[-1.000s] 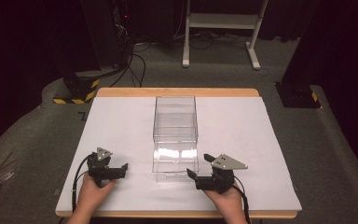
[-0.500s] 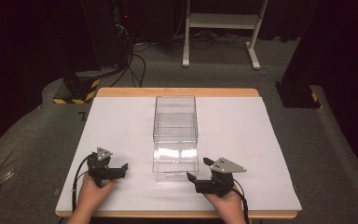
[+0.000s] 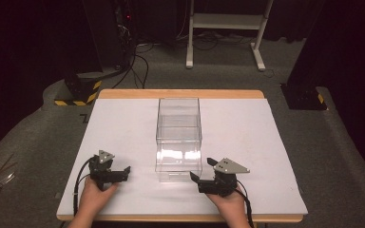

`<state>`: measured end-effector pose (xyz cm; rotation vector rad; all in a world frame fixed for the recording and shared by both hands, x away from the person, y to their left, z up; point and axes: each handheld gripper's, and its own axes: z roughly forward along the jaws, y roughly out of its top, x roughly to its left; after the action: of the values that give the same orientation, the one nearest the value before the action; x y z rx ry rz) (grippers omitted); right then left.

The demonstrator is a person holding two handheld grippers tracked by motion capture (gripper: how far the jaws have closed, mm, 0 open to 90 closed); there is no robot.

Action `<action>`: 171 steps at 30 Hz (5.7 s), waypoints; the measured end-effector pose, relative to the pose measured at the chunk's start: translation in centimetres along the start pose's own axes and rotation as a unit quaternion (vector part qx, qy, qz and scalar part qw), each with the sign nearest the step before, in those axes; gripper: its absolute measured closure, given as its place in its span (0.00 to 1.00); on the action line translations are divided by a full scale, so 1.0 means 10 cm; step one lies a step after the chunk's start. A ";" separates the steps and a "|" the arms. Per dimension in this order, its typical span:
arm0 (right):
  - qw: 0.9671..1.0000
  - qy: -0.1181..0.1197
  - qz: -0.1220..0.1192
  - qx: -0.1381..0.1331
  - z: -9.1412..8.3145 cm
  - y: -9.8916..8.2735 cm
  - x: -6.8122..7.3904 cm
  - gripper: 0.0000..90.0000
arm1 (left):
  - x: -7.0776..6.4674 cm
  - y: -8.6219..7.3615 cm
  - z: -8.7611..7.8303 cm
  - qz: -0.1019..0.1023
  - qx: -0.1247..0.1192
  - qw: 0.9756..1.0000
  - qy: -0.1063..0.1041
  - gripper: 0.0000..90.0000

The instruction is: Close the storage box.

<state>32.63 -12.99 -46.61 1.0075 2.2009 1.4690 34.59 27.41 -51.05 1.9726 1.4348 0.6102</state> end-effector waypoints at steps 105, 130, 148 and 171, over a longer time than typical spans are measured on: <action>0.995 -0.101 0.022 -0.010 0.77 0.44 -0.51 0.20 | 0.00 0.00 0.00 0.002 0.001 1.000 0.000 0.01; 0.995 -0.095 0.025 -0.003 0.74 0.44 -0.54 0.22 | 0.00 0.00 0.00 0.002 0.001 1.000 0.000 0.01; 0.997 -0.078 0.019 -0.015 0.17 0.23 -0.44 0.22 | 0.00 0.00 0.00 0.001 -0.001 1.000 0.000 0.01; 0.975 -0.164 0.040 0.146 -0.25 -0.39 -1.01 0.23 | 0.00 0.00 0.00 0.001 -0.002 1.000 0.001 0.01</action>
<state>36.76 -22.59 -50.27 1.3381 2.1862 0.9365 34.55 27.41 -51.07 1.9723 1.4319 0.6160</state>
